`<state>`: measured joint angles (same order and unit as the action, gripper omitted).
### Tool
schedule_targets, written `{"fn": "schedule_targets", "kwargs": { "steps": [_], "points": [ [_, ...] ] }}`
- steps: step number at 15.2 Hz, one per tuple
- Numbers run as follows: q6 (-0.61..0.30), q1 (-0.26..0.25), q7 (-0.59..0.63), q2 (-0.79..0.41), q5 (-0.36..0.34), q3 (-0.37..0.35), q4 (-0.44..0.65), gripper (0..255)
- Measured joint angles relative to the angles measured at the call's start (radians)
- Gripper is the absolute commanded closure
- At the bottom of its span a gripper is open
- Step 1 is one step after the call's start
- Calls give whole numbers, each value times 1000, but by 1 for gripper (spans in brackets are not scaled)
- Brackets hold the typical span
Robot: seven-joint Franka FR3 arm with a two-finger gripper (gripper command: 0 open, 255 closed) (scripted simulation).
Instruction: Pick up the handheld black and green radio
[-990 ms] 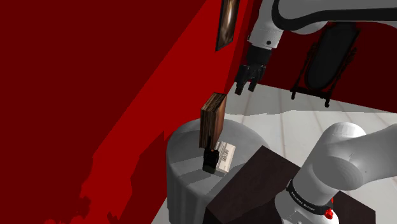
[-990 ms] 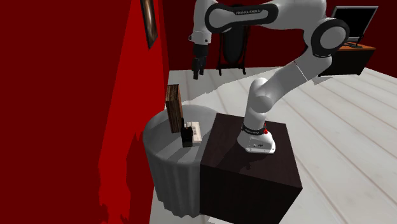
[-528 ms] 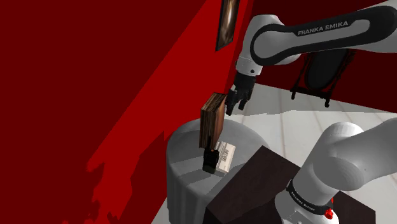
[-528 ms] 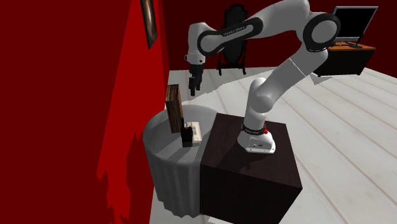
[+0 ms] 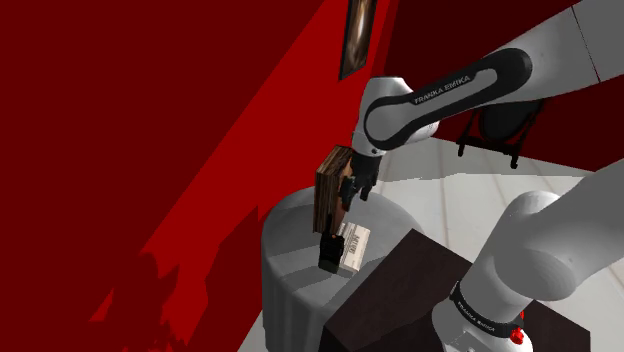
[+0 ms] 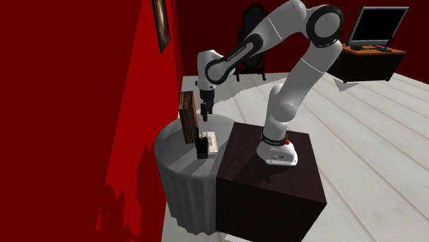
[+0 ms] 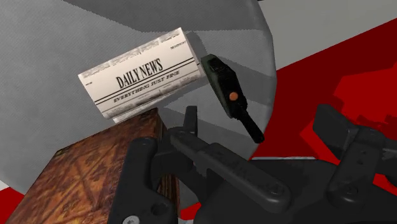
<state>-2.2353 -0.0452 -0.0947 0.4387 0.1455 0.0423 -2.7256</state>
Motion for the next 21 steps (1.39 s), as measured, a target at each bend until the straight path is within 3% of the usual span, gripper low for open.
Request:
{"fn": "schedule_targets", "kwargs": {
  "steps": [7, 16, 17, 21],
  "points": [
    [-247, -46, -76, -282, 74, 3, -11, 0],
    [-406, -64, -155, -456, 158, 0, -11, 0],
    [-414, -65, -159, -464, 163, -1, -10, 255],
    [-420, -66, -162, -469, 167, -2, -9, 255]
  ]
}}
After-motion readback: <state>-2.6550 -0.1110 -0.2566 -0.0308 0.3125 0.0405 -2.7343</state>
